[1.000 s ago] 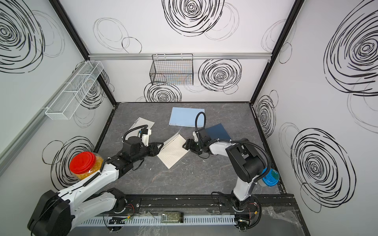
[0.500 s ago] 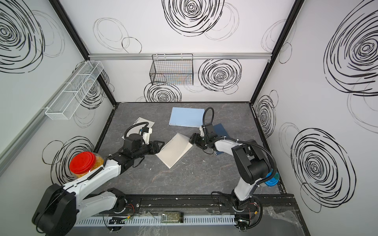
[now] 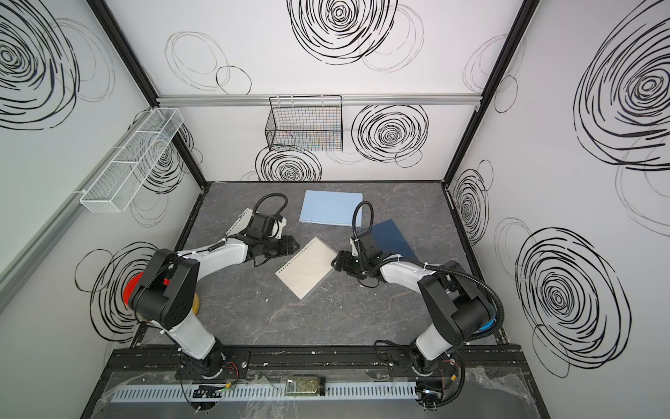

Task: Tear off pages from different notebooks
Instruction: Close the notebook at the center of the board.

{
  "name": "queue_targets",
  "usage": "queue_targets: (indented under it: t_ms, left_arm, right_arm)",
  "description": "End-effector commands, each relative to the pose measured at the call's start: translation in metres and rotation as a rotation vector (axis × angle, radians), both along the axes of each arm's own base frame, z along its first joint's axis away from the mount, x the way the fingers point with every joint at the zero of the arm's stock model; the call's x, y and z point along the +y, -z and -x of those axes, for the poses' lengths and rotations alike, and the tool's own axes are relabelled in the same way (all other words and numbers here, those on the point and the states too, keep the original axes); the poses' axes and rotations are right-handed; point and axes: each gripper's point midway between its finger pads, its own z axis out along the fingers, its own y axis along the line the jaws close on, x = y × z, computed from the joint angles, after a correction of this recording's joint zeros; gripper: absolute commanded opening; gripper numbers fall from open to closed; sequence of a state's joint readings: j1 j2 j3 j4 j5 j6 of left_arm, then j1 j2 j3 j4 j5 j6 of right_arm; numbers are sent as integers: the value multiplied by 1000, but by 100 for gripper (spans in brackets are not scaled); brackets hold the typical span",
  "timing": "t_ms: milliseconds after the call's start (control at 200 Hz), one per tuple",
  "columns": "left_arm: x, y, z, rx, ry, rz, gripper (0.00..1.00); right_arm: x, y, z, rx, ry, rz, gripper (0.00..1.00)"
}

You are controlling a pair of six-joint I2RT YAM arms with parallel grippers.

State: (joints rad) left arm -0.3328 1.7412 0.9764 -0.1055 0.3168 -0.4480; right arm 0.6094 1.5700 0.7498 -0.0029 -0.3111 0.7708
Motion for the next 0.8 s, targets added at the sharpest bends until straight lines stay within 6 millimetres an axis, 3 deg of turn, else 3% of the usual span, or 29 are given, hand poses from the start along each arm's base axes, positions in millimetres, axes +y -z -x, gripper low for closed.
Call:
queue_targets:
  t_ms: [0, 225, 440, 630, 791]
  left_arm:
    - [0, 15, 2, 38, 49, -60, 56]
    - [-3, 44, 11, 107, 83, -130, 55]
    - [-21, 50, 27, 137, 138, -96, 54]
    - [-39, 37, 45, 143, 166, 23, 52]
    - [-43, 7, 49, 89, 133, 106, 52]
  right_arm:
    - [1, 10, 7, 30, 15, 56, 71]
    - [32, 16, 11, 48, -45, 17, 71]
    - [43, 36, 8, 83, -48, 26, 70]
    - [42, 51, 8, 105, -48, 34, 70]
    - [39, 58, 10, 116, -46, 33, 70]
